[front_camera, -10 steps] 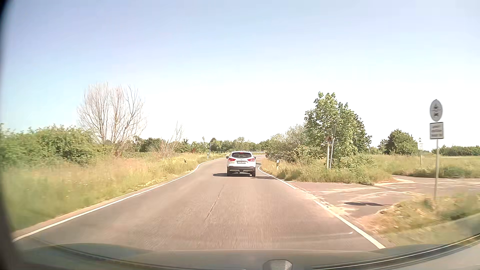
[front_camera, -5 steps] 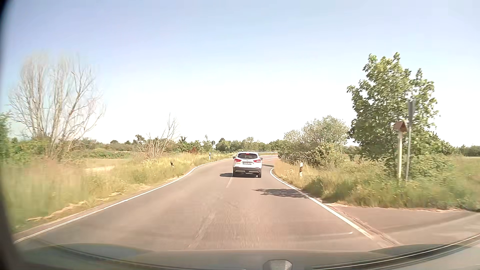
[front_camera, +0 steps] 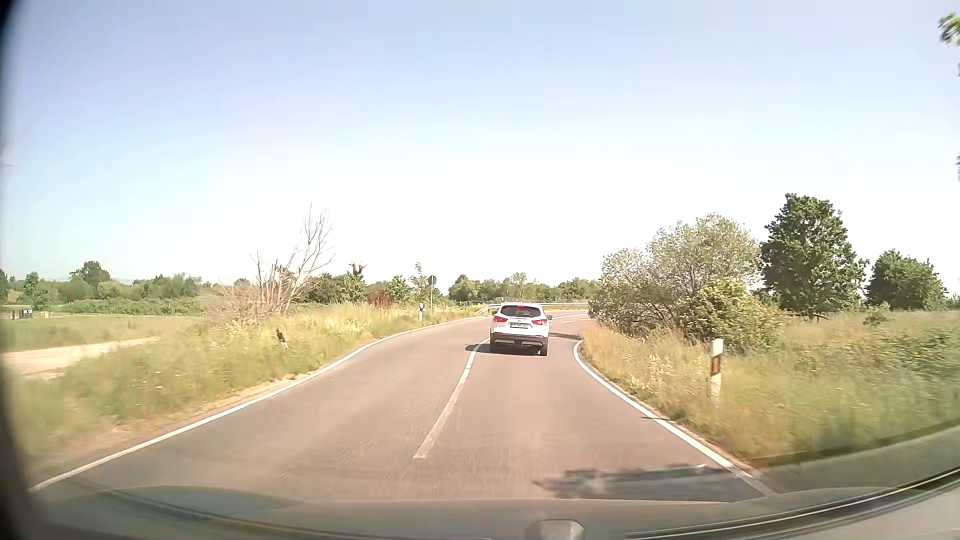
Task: Follow the waypoints while adhering to traffic rules and regulations
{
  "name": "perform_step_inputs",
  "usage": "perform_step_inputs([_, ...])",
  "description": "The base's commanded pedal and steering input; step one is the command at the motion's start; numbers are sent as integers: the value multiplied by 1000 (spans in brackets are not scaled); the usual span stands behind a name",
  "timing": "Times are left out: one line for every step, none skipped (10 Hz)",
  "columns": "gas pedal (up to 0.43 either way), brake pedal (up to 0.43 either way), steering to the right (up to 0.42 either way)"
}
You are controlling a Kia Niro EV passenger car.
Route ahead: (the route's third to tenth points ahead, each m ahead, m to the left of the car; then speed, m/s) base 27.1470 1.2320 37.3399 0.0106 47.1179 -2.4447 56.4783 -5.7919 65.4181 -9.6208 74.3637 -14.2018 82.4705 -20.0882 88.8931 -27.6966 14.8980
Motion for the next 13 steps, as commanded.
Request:
perform_step_inputs([0, 30, -4])
perform_step_inputs([0, 30, 0])
perform_step_inputs([0, 30, 3])
perform_step_inputs([0, 30, 7])
perform_step_inputs([0, 30, 12])
perform_step_inputs([0, 30, 17])
perform_step_inputs([0, 30, 23])
perform_step_inputs([0, 30, 30])
perform_step_inputs([0, 30, 36])
perform_step_inputs([0, 30, 39])
perform_step_inputs([0, 30, 40])
perform_step_inputs([0, 30, 41])
perform_step_inputs([0, 30, 42])
